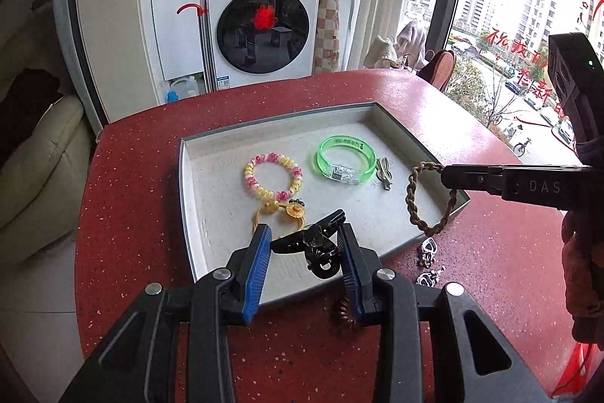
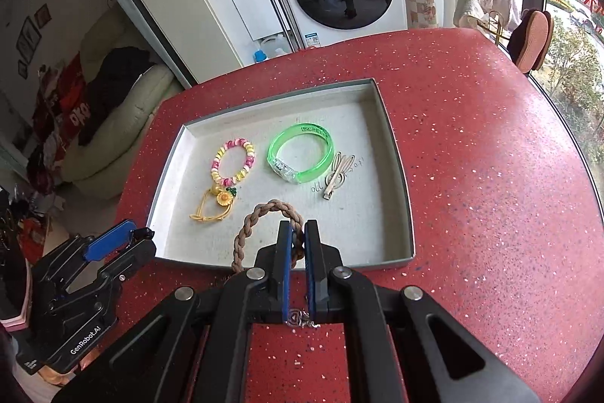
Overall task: Organize jewelry
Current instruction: 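Carry the claw clip and braided rope bracelet with both tools over the tray, then open the left tool to drop the claw clip while the right tool releases the braided bracelet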
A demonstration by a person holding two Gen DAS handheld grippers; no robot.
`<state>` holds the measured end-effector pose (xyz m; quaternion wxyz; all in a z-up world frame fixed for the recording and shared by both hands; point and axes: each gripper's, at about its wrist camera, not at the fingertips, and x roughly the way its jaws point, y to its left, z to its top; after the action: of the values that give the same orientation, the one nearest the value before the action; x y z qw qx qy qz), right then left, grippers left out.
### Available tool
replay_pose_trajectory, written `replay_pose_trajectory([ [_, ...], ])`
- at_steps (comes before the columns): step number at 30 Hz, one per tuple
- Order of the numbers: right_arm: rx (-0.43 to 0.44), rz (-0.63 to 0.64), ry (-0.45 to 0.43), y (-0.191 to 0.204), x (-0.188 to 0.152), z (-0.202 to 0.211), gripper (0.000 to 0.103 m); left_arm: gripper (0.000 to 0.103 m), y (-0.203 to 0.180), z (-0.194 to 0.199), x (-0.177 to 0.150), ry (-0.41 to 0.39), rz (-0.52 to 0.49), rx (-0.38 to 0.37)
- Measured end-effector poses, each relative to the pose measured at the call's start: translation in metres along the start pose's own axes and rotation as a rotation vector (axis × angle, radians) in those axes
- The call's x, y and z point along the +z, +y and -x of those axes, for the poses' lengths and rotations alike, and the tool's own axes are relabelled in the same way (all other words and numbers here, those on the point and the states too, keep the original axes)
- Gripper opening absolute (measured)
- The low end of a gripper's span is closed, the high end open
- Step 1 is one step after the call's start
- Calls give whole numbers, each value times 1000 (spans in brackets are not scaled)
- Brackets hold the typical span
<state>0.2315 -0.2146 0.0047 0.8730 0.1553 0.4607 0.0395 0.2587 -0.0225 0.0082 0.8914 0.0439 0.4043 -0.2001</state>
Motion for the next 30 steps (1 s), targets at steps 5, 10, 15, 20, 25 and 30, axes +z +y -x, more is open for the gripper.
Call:
replay_pose_trajectory([
  [5, 5, 9, 43, 6, 11, -32, 7, 54, 10, -30, 4, 59, 4, 4],
  [10, 12, 6, 94, 8, 15, -64, 7, 54, 19, -56, 0, 122, 10, 12],
  [15, -11, 0, 126, 5, 18, -88, 7, 54, 23, -77, 0, 164, 12, 47],
  [20, -46, -19, 110, -5, 24, -96, 7, 54, 22, -89, 4, 167, -4, 93],
  [25, -95, -21, 88, -14, 30, -95, 7, 54, 22, -99, 4, 150, -9, 133],
  [30, -103, -7, 88, -18, 28, -95, 7, 55, 24, -96, 3, 140, 4, 136],
])
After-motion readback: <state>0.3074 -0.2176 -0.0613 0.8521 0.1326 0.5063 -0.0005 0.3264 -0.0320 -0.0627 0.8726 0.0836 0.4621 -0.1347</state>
